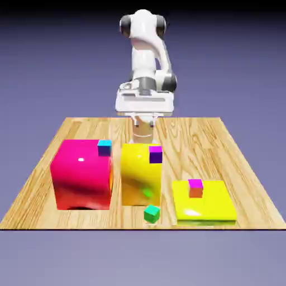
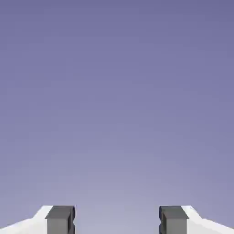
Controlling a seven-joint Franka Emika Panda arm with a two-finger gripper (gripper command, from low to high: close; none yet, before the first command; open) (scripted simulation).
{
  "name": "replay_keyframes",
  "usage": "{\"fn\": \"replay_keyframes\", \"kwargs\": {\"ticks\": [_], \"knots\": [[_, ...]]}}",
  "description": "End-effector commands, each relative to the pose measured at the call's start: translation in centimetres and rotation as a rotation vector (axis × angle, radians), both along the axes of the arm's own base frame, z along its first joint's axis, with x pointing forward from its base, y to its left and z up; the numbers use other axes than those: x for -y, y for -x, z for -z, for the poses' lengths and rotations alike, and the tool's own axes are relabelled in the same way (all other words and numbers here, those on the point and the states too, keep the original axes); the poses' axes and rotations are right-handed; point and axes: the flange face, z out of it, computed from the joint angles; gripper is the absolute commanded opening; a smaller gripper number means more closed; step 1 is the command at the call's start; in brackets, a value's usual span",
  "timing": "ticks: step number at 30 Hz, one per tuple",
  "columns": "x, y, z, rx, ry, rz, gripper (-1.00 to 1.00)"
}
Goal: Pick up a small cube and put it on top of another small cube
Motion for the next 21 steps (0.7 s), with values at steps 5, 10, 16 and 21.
{"fn": "replay_keyframes", "kwargs": {"ticks": [5,10,16,21], "knots": [[0.6,-4.4,3.2,-0.209,-0.066,0.091,0.0],[1.0,-8.2,7.2,-0.419,-0.134,0.184,0.0],[1.5,-11.9,12.9,-0.672,-0.217,0.297,0.0],[1.7,-14.2,18.1,-0.885,-0.285,0.389,0.0]]}}
